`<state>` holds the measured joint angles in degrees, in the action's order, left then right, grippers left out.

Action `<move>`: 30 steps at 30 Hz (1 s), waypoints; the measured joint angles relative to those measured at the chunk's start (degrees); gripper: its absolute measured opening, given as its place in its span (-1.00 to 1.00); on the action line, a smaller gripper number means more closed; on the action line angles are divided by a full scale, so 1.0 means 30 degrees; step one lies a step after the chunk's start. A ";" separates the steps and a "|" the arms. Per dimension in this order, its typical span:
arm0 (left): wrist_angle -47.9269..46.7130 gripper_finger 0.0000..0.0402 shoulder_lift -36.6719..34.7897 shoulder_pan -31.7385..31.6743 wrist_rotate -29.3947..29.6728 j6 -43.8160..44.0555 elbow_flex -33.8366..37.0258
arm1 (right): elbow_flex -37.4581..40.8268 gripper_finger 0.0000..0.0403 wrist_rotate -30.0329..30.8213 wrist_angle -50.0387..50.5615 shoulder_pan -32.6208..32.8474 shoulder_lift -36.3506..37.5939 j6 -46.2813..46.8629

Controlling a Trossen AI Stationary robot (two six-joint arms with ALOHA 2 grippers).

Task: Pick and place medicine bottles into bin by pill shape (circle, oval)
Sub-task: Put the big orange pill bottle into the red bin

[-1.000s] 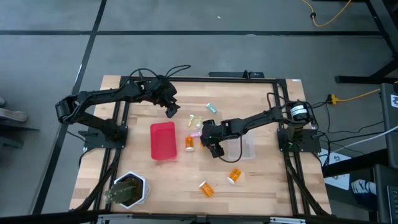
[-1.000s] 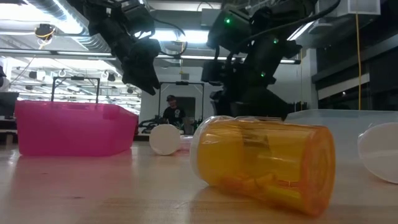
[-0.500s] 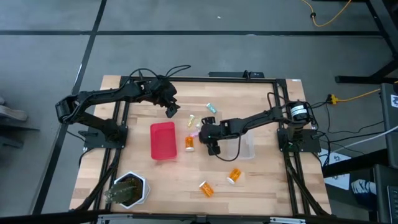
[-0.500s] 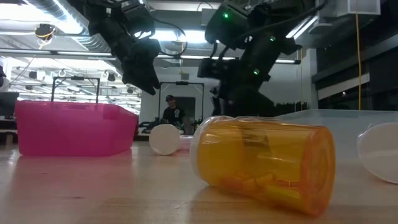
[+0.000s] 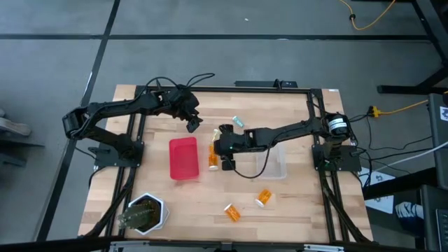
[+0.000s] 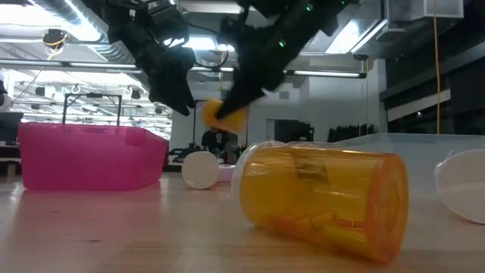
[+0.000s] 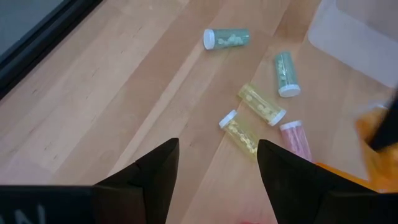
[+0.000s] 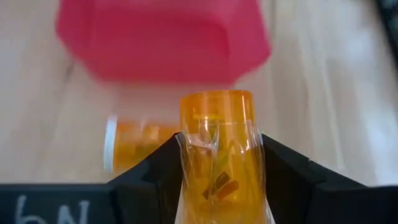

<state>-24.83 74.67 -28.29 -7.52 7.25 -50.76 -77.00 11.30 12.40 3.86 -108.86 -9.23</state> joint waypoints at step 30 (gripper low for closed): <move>0.0000 0.05 0.0000 0.0007 -0.0068 -0.0175 0.0000 | -0.3391 -0.09 -0.6156 -1.4502 -0.0306 -0.6572 0.0958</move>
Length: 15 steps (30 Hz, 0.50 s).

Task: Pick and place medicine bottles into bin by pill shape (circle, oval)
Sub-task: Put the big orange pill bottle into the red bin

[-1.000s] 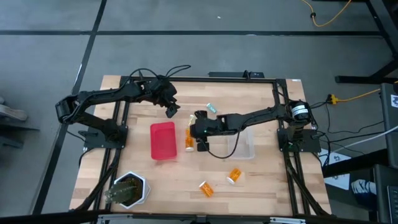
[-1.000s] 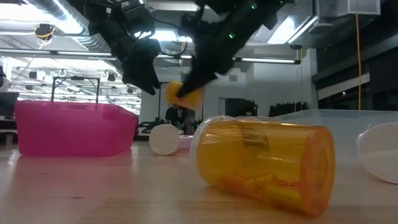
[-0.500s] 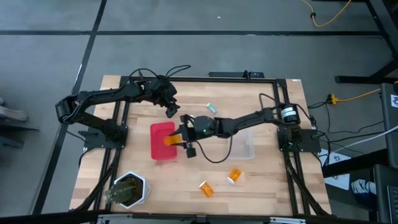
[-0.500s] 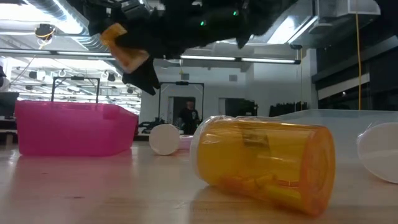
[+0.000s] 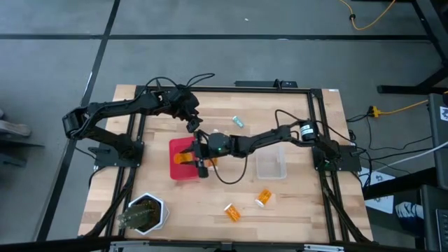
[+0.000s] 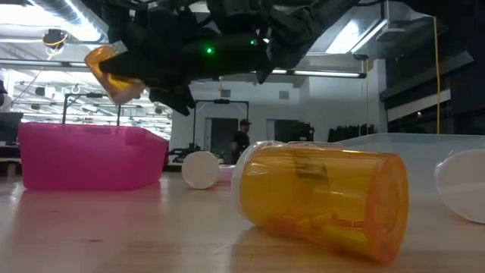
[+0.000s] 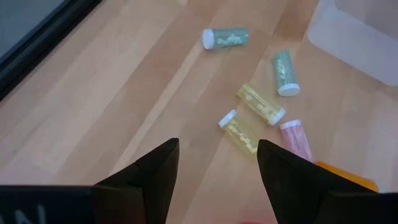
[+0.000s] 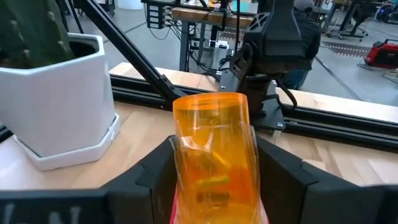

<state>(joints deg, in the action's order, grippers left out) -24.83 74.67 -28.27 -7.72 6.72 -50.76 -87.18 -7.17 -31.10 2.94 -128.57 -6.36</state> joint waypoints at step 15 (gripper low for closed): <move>0.0017 0.05 0.0007 -0.0007 0.0079 0.0015 0.0000 | 0.0080 0.25 -0.0009 0.0163 -0.0044 0.0036 0.0542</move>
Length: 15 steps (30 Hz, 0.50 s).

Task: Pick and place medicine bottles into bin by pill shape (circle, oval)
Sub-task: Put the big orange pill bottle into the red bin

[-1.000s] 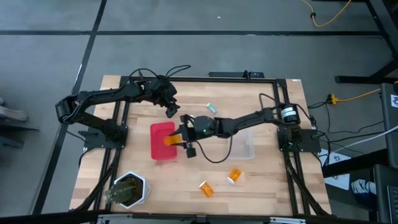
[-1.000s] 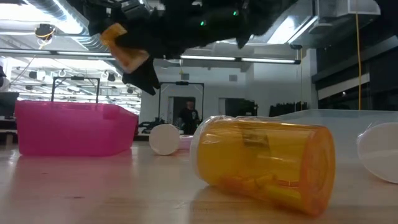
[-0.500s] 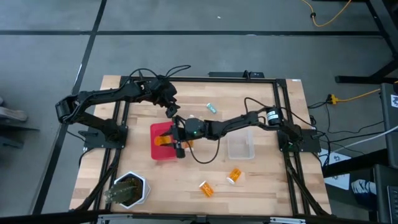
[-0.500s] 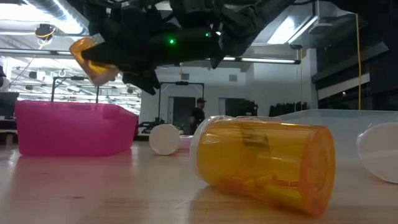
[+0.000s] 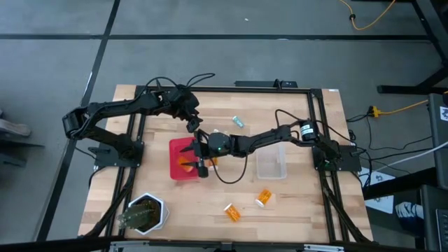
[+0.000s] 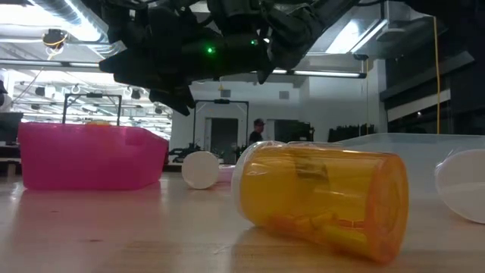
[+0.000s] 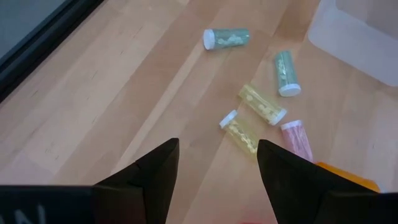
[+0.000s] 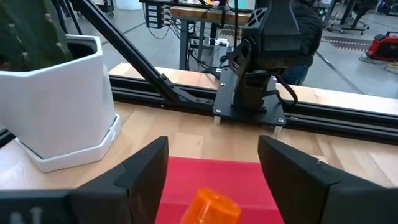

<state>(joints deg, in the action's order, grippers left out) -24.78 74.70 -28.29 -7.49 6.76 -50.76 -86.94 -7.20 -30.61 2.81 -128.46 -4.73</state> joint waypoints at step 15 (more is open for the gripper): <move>-0.0013 0.05 -0.0007 -0.0007 0.0000 0.0036 0.0000 | 0.0018 0.31 0.0305 0.6884 -0.0007 0.3203 0.0443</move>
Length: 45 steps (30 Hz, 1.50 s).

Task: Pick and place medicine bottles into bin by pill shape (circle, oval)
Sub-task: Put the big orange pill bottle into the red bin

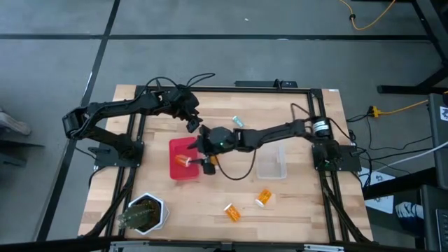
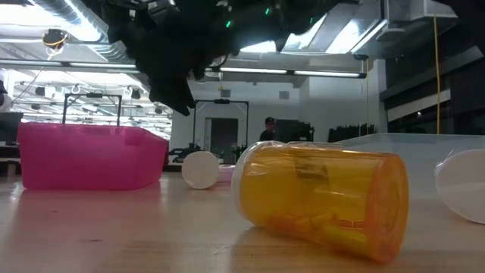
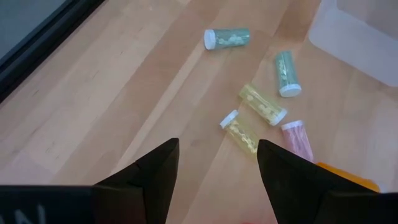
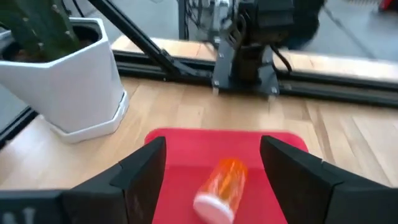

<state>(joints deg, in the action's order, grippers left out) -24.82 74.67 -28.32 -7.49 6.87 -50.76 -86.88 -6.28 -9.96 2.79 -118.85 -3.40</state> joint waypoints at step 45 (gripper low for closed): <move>0.1162 0.05 -0.0029 0.2594 0.0337 -0.2892 0.0000 | -0.0003 0.31 0.5230 2.7980 0.6750 0.9756 1.3107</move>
<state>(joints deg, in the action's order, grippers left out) -21.33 74.59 -20.53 -6.47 -1.80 -50.76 -86.89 9.41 73.97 23.04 -89.59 35.92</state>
